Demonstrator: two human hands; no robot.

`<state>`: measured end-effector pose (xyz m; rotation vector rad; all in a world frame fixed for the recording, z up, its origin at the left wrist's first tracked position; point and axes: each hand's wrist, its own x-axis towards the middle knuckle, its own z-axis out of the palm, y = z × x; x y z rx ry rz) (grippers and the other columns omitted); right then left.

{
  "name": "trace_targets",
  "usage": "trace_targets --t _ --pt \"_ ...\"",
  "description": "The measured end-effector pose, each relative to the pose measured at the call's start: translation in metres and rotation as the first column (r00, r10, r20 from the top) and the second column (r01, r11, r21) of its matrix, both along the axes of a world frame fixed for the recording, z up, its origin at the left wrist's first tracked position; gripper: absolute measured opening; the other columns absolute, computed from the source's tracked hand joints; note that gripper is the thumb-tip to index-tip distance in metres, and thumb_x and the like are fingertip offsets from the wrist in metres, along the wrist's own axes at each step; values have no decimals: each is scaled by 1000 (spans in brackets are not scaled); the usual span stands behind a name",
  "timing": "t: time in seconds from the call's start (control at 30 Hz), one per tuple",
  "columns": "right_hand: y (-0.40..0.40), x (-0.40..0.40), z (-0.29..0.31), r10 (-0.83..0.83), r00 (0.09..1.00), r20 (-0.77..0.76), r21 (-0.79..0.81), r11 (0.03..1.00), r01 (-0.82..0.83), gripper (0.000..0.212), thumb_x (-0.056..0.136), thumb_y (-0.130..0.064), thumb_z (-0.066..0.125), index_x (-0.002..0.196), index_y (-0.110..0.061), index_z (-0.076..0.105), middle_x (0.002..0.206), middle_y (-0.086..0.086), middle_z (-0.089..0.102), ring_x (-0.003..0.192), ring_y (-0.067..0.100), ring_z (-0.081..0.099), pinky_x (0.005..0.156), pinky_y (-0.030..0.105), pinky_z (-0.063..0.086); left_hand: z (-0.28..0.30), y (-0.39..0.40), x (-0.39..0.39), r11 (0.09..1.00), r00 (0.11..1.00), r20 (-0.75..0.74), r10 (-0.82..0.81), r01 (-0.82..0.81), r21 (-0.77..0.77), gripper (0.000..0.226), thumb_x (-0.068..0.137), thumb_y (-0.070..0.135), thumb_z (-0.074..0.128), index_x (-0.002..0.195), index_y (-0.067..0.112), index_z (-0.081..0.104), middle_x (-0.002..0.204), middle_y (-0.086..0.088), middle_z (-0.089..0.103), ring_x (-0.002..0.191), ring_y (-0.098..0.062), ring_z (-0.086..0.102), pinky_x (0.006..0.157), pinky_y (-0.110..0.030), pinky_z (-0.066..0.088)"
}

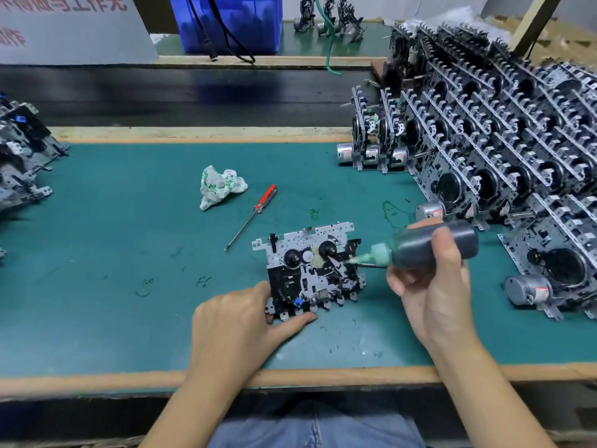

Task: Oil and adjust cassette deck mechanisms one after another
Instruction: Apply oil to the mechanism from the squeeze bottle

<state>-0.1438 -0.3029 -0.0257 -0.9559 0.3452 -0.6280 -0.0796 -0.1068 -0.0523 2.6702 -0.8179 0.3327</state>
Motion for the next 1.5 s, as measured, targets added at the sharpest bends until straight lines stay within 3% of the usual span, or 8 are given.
trace_targets --t 0.17,0.33,0.43,0.73,1.03,1.2,1.4,1.5 --pt "10 2 -2 -18 997 -73 -240 971 0 14 62 -46 60 61 -33 65 54 -8 58 45 4 51 33 13 31 2 0 -1 1000 1000 0 -4 4 -5 64 67 76 41 47 15 46 32 2 40 31 -23 47 35 -21 25" --pt "12 1 -6 -63 997 -32 -315 948 50 33 69 -42 61 71 -12 47 52 -8 52 42 6 47 34 13 31 3 -1 -1 1000 1000 -5 -10 10 14 64 65 77 49 47 15 46 32 2 40 30 -22 47 34 -21 26" --pt "13 2 -7 -63 997 -39 -351 935 45 37 71 -40 61 75 -7 45 54 -9 56 44 6 49 35 15 34 3 -1 -1 1000 1000 -5 -14 14 15 60 60 72 58 46 15 43 32 2 39 30 -23 46 34 -22 26" --pt "12 5 -10 -56 995 -77 -381 924 22 42 71 -41 64 77 -4 46 58 -4 55 46 11 49 35 18 37 3 0 -1 1000 1000 2 -14 14 6 64 68 76 42 47 16 43 32 3 38 30 -21 44 34 -21 24" --pt "11 5 -10 -66 995 -79 -375 927 31 35 71 -40 64 75 -10 46 57 -5 53 46 10 48 35 18 37 2 0 0 1000 999 24 -29 29 -8 64 69 76 43 46 16 41 32 4 38 29 -21 43 34 -21 24" --pt "12 2 -10 -70 996 -52 -384 922 45 33 69 -41 64 75 -13 47 57 -7 55 46 9 53 34 18 38 -2 0 0 1000 1000 6 3 -3 14 67 70 79 39 49 16 51 34 4 41 33 -20 47 34 -23 28" --pt "-3 5 -8 -214 977 14 -247 946 210 31 69 -36 70 89 -17 55 78 -8 69 76 11 67 61 29 57 -3 0 0 1000 1000 3 2 -2 21 67 70 80 38 50 18 53 34 6 40 32 -19 45 34 -22 26" --pt "-7 8 -10 -234 971 -48 -467 865 185 39 69 -28 81 92 -22 50 82 -10 68 79 3 65 72 18 51 -2 0 0 1000 1000 -4 6 -6 25 67 69 80 38 50 17 53 34 5 42 33 -20 47 35 -22 26"
